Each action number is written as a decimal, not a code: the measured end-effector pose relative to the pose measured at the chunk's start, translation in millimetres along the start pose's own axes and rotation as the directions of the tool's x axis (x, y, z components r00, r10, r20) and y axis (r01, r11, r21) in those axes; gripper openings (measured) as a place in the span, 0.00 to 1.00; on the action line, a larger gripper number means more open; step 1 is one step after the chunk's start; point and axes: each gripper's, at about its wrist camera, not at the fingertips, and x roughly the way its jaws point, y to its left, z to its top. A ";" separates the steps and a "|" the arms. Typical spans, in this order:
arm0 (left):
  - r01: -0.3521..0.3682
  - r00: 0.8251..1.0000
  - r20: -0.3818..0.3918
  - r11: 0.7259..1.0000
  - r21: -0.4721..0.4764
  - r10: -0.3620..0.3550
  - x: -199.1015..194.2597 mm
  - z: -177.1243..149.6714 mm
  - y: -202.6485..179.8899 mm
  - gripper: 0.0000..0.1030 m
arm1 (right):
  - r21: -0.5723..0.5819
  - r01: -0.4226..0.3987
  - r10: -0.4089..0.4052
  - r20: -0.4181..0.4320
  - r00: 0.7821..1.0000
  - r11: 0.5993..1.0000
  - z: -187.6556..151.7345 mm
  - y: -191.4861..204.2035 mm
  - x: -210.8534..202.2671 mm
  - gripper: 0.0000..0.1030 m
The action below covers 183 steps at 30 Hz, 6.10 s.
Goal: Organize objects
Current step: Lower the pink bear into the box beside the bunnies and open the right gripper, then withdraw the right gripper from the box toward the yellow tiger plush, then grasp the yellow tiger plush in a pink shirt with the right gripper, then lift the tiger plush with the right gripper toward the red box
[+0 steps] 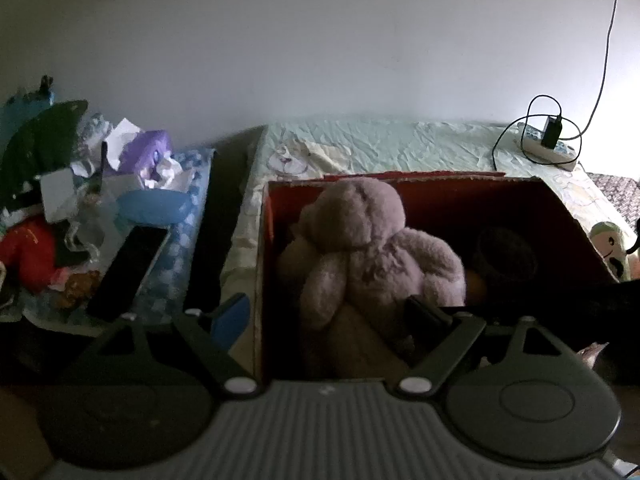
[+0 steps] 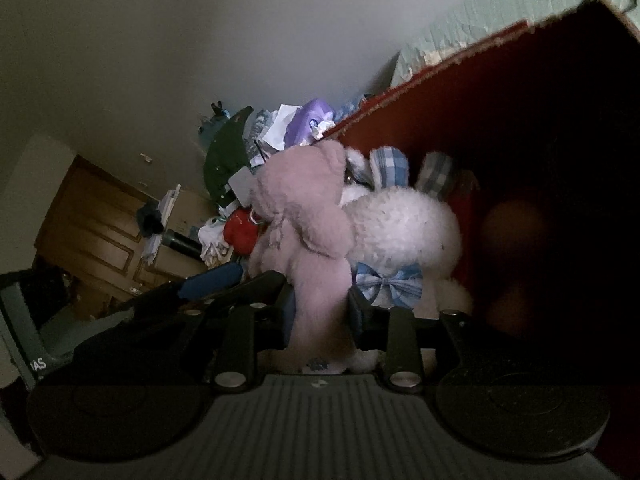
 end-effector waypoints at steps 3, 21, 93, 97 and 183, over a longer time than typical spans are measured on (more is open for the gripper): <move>-0.015 1.000 0.009 1.000 0.006 0.015 -4.0 1.8 -3.7 0.83 | -0.025 0.015 -0.014 0.017 1.000 1.000 -0.8 3.2 -6.5 0.33; -0.111 0.994 -0.012 0.993 -0.029 0.111 -24.3 5.7 -33.9 0.85 | -0.052 0.057 -0.051 0.100 0.994 0.997 -12.6 -3.5 -49.4 0.40; 0.216 0.973 -0.147 0.924 0.316 -0.177 17.4 33.6 -356.9 0.89 | 0.310 0.263 -0.361 0.324 0.874 0.914 -63.1 -155.6 -279.5 0.44; 0.316 0.945 -0.195 0.887 0.335 -0.263 27.1 24.3 -385.7 0.89 | 0.385 0.296 -0.432 0.335 0.837 0.874 -78.2 -173.7 -306.1 0.47; 0.658 0.750 -0.351 0.687 0.308 -0.561 52.0 8.3 -474.4 0.87 | 0.512 0.057 -0.363 0.521 0.772 0.857 -69.0 -241.4 -374.2 0.53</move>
